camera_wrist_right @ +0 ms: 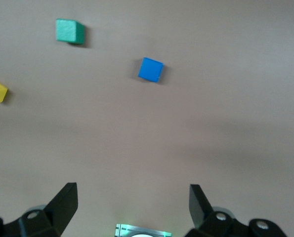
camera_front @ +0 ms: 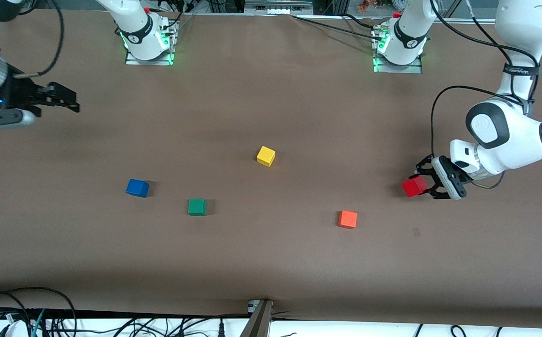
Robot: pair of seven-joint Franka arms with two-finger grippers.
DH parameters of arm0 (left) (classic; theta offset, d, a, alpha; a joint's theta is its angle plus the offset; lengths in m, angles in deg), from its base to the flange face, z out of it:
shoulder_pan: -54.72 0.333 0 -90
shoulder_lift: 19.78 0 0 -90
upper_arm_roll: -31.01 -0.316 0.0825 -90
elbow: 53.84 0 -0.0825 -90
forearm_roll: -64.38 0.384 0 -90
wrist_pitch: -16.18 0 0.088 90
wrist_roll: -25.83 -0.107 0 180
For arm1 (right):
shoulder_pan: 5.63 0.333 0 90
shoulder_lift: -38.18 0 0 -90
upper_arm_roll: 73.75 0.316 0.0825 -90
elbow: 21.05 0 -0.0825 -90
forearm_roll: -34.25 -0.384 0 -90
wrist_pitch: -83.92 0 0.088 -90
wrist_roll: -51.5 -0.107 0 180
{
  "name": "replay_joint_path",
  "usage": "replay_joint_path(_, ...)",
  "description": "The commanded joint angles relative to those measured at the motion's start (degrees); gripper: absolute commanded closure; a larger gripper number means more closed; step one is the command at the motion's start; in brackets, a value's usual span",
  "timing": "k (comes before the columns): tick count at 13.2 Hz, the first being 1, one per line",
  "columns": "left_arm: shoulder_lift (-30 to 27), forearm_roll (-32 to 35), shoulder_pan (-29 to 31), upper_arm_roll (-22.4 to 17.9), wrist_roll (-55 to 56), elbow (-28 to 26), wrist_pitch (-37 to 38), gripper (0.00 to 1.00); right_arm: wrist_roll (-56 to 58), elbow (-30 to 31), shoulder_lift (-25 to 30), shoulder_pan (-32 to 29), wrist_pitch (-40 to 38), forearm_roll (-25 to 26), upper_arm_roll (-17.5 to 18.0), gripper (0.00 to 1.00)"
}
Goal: Pass red block to right arm, stack on blue
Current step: 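Carry the red cube toward the middle while the right gripper approaches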
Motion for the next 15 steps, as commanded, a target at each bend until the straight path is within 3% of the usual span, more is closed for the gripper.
replay_joint_path(1,-1.40,-9.11,-0.22,1.60,-6.91,-0.14,3.48,1.00,-0.78,-4.34,-8.12,3.93,-0.39,-5.05,-0.01,0.00)
replay_joint_path(4,-1.13,-18.95,-0.49,5.46,-9.11,1.26,6.72,1.00,-0.70,-4.61,-15.51,3.50,0.05,-24.53,-0.27,0.00)
replay_joint_path(6,-0.87,-27.39,-0.49,8.80,-11.06,2.06,9.98,1.00,-0.78,-4.61,-19.38,3.50,3.46,-33.25,-0.27,0.00)
replay_joint_path(9,-0.87,-40.82,-0.92,14.51,-15.43,2.24,10.25,1.00,-4.21,-4.35,-25.88,5.51,8.04,-51.17,0.08,0.00)
replay_joint_path(11,-0.17,-50.24,-3.20,16.28,-21.06,3.03,10.25,1.00,-4.30,-3.30,-26.60,9.55,11.11,-60.06,0.26,0.00)
replay_joint_path(15,0.45,-58.61,-5.75,19.62,-21.96,4.87,9.99,1.00,-4.04,-1.27,-26.43,14.38,16.39,-75.44,0.87,0.00)
